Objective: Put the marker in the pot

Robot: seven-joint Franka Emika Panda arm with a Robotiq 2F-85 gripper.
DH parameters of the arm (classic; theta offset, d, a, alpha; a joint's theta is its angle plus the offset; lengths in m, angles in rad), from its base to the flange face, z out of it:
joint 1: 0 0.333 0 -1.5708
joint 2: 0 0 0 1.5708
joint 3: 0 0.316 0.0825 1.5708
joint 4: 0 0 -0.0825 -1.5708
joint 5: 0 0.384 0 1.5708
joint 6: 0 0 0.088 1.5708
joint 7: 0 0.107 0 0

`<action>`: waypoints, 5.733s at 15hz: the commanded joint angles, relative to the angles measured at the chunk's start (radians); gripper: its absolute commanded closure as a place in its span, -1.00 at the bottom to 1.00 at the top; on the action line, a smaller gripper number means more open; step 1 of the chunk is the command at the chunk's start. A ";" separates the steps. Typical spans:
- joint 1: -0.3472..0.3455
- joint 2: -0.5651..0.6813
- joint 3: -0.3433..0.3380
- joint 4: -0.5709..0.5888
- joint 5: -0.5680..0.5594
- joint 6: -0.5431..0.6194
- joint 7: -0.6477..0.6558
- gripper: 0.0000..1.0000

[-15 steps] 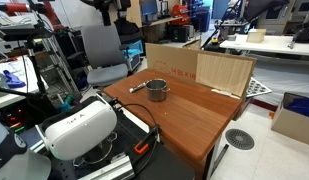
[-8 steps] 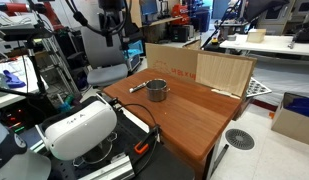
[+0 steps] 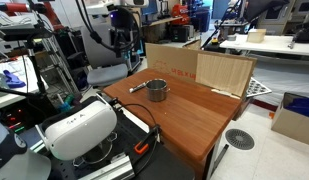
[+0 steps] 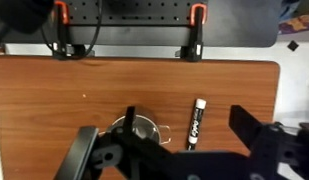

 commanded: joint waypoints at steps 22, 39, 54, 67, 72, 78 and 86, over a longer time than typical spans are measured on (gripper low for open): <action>0.146 0.553 -0.013 0.295 -0.148 0.161 0.254 -1.00; 0.232 0.752 -0.091 0.487 -0.176 0.156 0.341 -0.17; 0.242 0.742 -0.089 0.505 -0.179 0.119 0.339 0.90; 0.259 0.468 -0.046 0.347 -0.176 0.183 0.345 0.90; 0.232 0.318 -0.056 0.261 -0.206 0.277 0.410 0.90; 0.168 0.238 -0.068 0.207 -0.265 0.283 0.470 0.90; 0.093 0.235 -0.100 0.121 -0.335 0.445 0.486 0.90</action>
